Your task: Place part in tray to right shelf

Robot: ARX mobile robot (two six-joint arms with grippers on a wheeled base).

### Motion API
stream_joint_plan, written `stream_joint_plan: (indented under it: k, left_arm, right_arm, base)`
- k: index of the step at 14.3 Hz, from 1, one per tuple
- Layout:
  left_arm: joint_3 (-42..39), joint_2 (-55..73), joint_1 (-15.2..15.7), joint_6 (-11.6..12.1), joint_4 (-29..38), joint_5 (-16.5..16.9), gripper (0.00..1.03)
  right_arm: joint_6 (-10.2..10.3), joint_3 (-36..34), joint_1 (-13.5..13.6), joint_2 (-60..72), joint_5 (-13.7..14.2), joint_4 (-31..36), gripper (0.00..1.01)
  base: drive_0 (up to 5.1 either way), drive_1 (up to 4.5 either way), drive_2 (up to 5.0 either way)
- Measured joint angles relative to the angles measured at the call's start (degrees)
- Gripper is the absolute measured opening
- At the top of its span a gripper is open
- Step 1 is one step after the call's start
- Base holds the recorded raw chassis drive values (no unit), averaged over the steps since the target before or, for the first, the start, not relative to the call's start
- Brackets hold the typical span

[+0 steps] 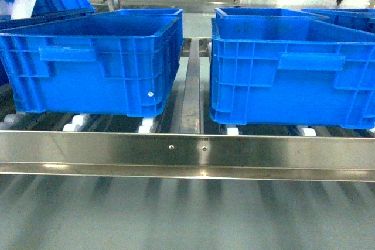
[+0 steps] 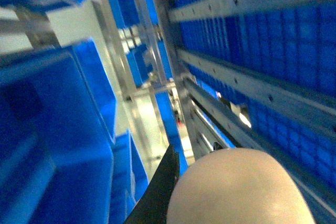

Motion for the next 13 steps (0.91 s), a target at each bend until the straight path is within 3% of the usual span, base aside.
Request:
stream_joint_plan:
  k: [1, 2, 3, 4, 6, 8, 11, 13]
  left_arm:
    - [6.4, 3.3, -0.1, 1.8, -5.4, -6.0, 0.14]
    - [17.8, 10.8, -0.3, 9.5, -14.1, -17.6, 0.14]
    - [26.4, 16.0, -0.7, 15.7, -18.4, -21.2, 0.14]
    - [31.1, 18.6, -0.7, 19.2, -19.8, -21.3, 0.14]
    - [35.1, 19.9, -0.9, 23.1, -20.9, -20.8, 0.14]
    - [36.2, 19.9, -1.0, 25.2, -20.6, -20.2, 0.14]
    - [36.2, 20.0, -1.1, 26.2, -20.3, -17.4, 0.14]
    - [36.2, 20.0, -2.0, 29.3, -19.5, -16.0, 0.14]
  right_arm:
    - [0.0, 0.0, 0.0, 0.0, 0.0, 0.0, 0.98]
    - [0.0, 0.0, 0.0, 0.0, 0.0, 0.0, 0.98]
    - [0.0, 0.0, 0.0, 0.0, 0.0, 0.0, 0.98]
    - [0.0, 0.0, 0.0, 0.0, 0.0, 0.0, 0.98]
    - [0.0, 0.0, 0.0, 0.0, 0.0, 0.0, 0.98]
    - [0.0, 0.0, 0.0, 0.0, 0.0, 0.0, 0.98]
    - [0.0, 0.0, 0.0, 0.0, 0.0, 0.0, 0.98]
    - [0.0, 0.0, 0.0, 0.0, 0.0, 0.0, 0.98]
  base:
    - [0.0, 0.0, 0.0]
    - [0.0, 0.0, 0.0]
    - [0.0, 0.0, 0.0]
    - [0.0, 0.0, 0.0]
    - [0.0, 0.0, 0.0]
    - [0.0, 0.0, 0.0]
    - [0.0, 0.0, 0.0]
    - [0.0, 0.0, 0.0]
